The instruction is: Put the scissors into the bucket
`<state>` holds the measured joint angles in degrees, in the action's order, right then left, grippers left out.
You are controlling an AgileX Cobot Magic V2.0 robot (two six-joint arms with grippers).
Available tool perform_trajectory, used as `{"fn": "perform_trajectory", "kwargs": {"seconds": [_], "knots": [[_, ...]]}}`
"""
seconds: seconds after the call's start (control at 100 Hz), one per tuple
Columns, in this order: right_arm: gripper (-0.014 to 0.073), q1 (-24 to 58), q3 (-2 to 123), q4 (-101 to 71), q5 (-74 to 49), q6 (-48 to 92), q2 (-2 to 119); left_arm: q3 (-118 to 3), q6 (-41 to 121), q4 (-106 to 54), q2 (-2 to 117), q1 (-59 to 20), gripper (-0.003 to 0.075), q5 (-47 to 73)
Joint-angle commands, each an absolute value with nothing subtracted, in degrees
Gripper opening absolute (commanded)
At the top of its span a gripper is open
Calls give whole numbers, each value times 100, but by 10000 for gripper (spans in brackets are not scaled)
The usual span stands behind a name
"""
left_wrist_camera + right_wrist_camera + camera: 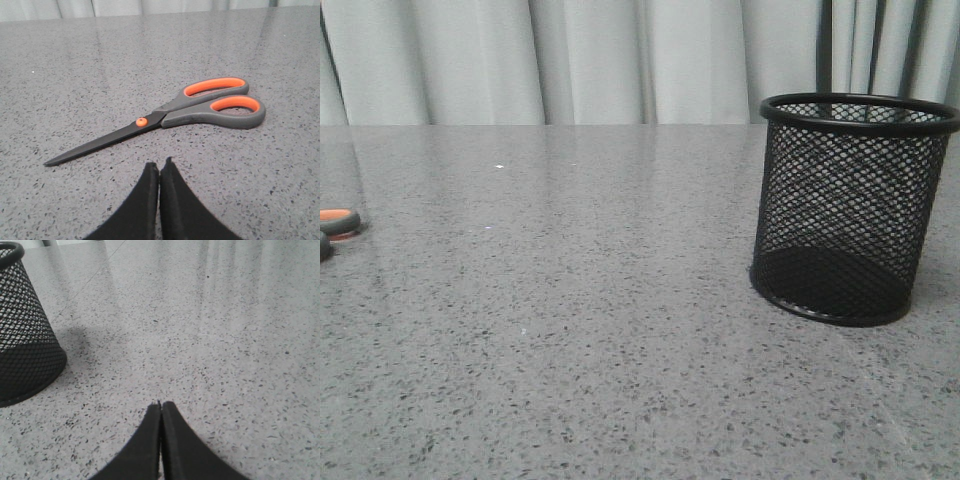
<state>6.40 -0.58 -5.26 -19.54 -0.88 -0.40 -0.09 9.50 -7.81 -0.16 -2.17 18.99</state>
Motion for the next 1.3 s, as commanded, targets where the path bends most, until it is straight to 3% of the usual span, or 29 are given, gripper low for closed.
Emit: {"fn": "perform_trajectory", "kwargs": {"seconds": [0.0, 0.78, 1.08, 1.14, 1.29], "knots": [[-45, 617, -161, -561, -1765, -89, -186, 140, 895, -799, -163, -216, -21, 1509], [-45, 617, -161, -561, -1765, -89, -186, 140, 895, -799, -163, -216, -21, 1509], [-45, 617, -161, -647, -662, -89, -186, 140, 895, -848, -163, -216, -21, 1396], [-45, 617, -161, -889, -149, -89, -186, 140, 869, -1634, -163, -216, -21, 1001], [-45, 617, -161, -2381, 918, -89, -186, 140, 822, -5689, -163, -216, -21, 326]]}}
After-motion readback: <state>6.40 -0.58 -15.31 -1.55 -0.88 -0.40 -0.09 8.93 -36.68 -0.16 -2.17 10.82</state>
